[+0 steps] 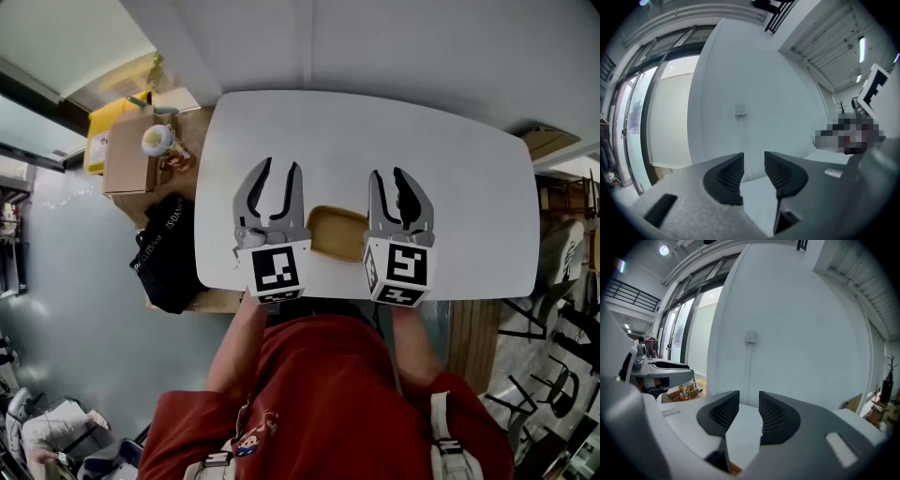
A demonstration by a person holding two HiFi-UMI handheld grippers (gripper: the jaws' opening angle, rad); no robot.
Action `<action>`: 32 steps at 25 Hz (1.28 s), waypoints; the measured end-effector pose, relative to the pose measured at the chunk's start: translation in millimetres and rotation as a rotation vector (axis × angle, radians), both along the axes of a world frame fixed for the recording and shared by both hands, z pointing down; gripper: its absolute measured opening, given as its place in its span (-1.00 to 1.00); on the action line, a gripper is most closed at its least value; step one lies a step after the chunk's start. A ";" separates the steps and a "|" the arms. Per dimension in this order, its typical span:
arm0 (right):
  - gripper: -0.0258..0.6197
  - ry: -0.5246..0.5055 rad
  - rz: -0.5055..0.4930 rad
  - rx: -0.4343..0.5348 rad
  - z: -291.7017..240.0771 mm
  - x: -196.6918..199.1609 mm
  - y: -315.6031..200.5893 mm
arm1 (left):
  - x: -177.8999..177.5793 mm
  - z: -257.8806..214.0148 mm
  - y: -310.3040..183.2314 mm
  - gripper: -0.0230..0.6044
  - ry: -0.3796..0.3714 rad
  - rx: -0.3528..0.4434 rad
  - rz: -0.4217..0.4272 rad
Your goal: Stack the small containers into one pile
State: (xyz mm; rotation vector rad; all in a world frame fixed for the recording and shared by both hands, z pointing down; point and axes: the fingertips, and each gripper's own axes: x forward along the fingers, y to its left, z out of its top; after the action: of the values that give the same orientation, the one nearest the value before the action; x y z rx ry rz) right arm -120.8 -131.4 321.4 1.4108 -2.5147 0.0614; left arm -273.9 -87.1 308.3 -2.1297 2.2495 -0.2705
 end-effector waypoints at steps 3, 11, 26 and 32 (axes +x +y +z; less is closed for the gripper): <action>-0.51 -0.011 -0.016 0.029 -9.7 -4.8 -0.5 | -6.8 -14.6 -2.7 -0.48 0.018 0.029 -0.009; -0.51 -0.066 -0.068 0.159 -47.5 -13.7 8.8 | -21.3 -64.4 5.6 -0.54 0.077 0.209 -0.049; -0.51 -0.083 -0.089 0.250 -59.0 -18.8 23.6 | -15.9 -68.4 28.7 -0.62 0.090 0.259 -0.050; -0.61 -0.118 -0.083 0.240 -58.1 -17.0 24.3 | -15.4 -65.2 26.7 -0.65 0.084 0.250 -0.040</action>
State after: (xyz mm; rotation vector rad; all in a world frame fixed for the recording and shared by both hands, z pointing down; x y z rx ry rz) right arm -137.8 -107.1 263.3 1.4236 -2.7511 -0.1847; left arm -289.3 -60.3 243.1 -2.0043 2.2342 0.0979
